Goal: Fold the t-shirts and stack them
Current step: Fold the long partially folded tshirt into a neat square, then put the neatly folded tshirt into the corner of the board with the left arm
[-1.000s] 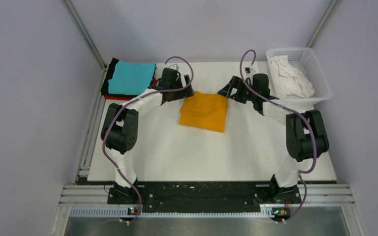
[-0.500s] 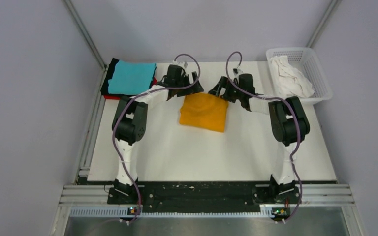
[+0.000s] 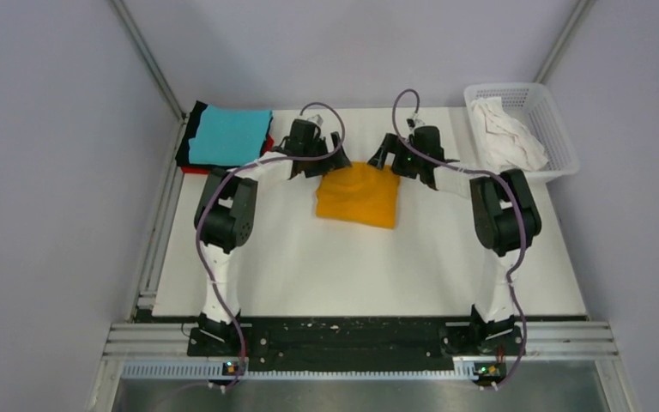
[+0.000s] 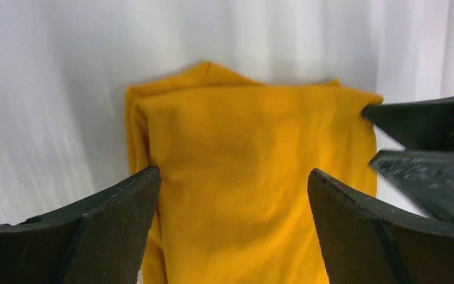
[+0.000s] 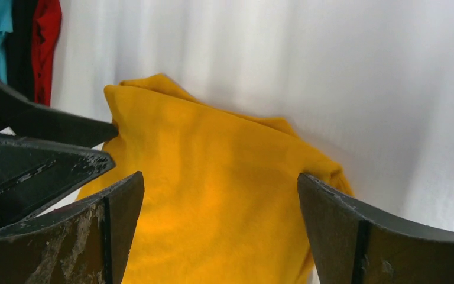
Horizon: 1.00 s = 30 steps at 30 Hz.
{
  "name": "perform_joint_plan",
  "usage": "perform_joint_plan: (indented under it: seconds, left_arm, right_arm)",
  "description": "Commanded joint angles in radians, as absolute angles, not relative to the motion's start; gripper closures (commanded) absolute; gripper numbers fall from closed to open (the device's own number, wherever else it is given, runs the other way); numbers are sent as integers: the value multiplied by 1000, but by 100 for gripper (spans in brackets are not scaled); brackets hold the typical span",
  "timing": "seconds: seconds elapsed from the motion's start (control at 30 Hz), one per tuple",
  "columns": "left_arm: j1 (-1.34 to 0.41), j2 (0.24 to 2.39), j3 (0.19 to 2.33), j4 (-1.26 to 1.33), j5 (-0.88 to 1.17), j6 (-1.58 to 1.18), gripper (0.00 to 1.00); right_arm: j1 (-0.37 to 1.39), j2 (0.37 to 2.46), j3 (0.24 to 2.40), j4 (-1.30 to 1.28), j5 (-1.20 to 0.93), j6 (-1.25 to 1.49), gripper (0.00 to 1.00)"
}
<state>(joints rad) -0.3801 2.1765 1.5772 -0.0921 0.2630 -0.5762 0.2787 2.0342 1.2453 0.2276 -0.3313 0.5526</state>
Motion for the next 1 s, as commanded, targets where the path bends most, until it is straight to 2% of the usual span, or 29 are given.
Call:
perform_joint_plan:
  seconds: [0.0, 0.17, 0.27, 0.6, 0.73, 0.9, 0.97]
  left_arm:
    - [-378, 1938, 1473, -131, 222, -561, 1]
    - [-378, 1688, 1270, -95, 139, -538, 1]
    - [-378, 1625, 1174, -83, 86, -533, 1]
    - [-381, 1835, 1264, -194, 68, -519, 1]
    - [-394, 1924, 1306, -220, 74, -524, 1]
    - [-426, 1983, 1328, -235, 73, -541, 1]
    - [-448, 2000, 1341, -259, 52, -551, 6]
  right_arm:
    - [272, 1787, 1235, 112, -222, 450, 1]
    - [273, 1514, 938, 245, -221, 503, 1]
    - [270, 1357, 805, 225, -190, 511, 1]
    - [270, 852, 403, 189, 33, 588, 1]
    - [270, 781, 344, 185, 14, 607, 1]
    - [269, 814, 331, 183, 11, 614, 1]
    - [269, 840, 315, 202, 9, 631, 1]
